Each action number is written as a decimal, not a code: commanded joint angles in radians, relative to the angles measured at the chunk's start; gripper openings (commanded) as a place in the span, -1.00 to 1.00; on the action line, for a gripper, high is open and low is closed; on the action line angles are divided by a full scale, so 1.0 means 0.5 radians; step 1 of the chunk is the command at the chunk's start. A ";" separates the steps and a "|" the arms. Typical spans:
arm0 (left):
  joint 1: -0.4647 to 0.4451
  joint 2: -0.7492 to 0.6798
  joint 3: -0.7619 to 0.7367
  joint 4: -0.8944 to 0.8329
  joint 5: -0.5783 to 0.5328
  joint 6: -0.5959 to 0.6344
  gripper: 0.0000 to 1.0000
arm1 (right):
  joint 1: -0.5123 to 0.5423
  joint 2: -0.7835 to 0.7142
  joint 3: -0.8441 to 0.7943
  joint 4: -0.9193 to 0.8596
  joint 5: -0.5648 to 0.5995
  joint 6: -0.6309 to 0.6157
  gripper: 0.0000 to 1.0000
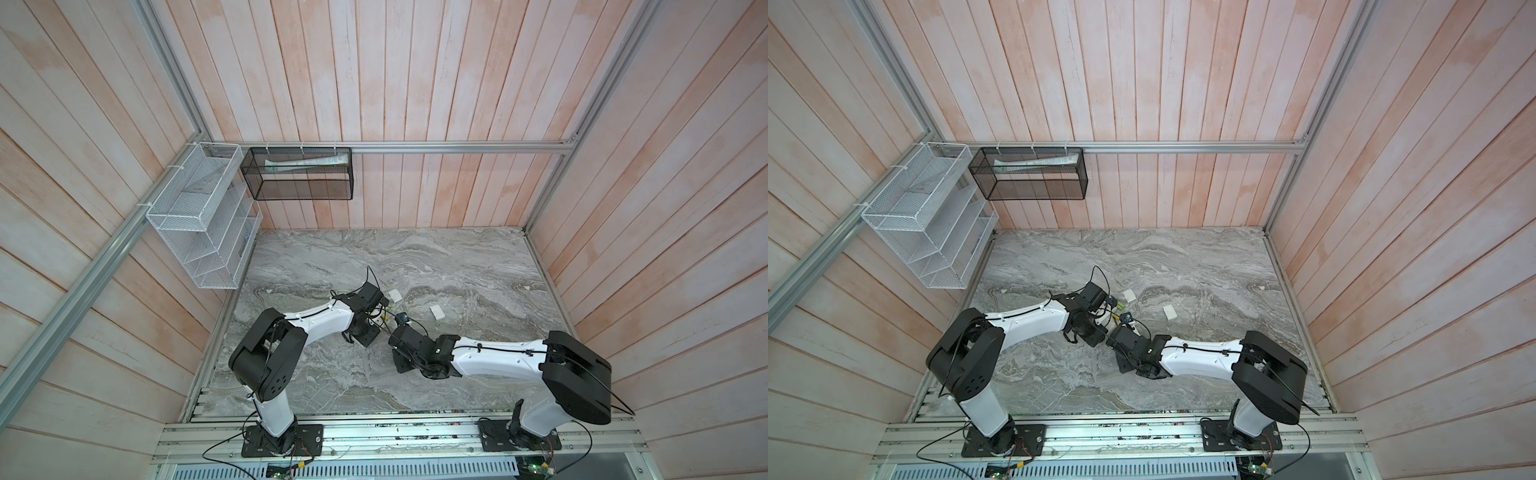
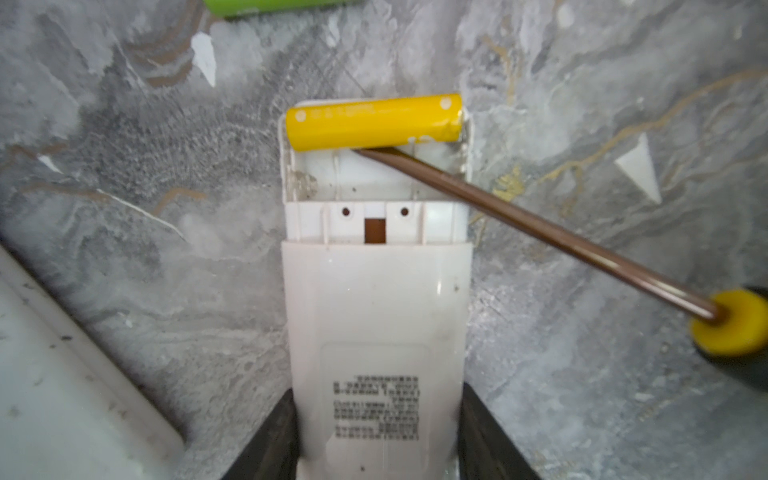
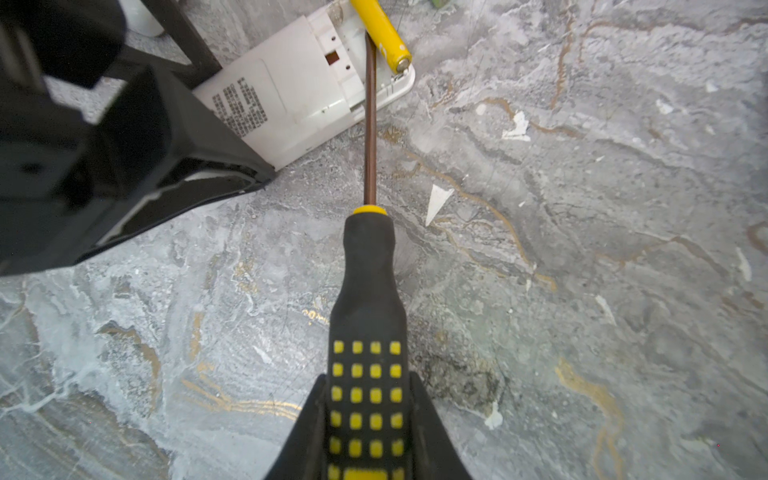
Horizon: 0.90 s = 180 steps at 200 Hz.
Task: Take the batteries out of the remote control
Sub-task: 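Pry the second yellow battery out with the screwdriver while the left gripper holds the remote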
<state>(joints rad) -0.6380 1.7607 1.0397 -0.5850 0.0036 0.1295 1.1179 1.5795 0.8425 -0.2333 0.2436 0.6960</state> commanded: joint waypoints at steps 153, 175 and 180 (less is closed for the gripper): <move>0.063 0.122 -0.122 -0.049 0.043 -0.002 0.01 | -0.071 -0.337 -0.190 0.006 0.179 0.020 -1.00; 0.076 0.092 -0.140 -0.036 0.017 0.012 0.09 | -0.107 -0.454 -0.284 -0.011 0.226 0.044 -1.00; 0.076 0.087 -0.143 -0.034 0.019 0.014 0.12 | -0.112 -0.480 -0.311 -0.016 0.245 0.057 -1.00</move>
<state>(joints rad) -0.6193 1.7550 1.0313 -0.5762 0.0193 0.1314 1.0817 1.3968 0.7349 -0.2092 0.2920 0.7025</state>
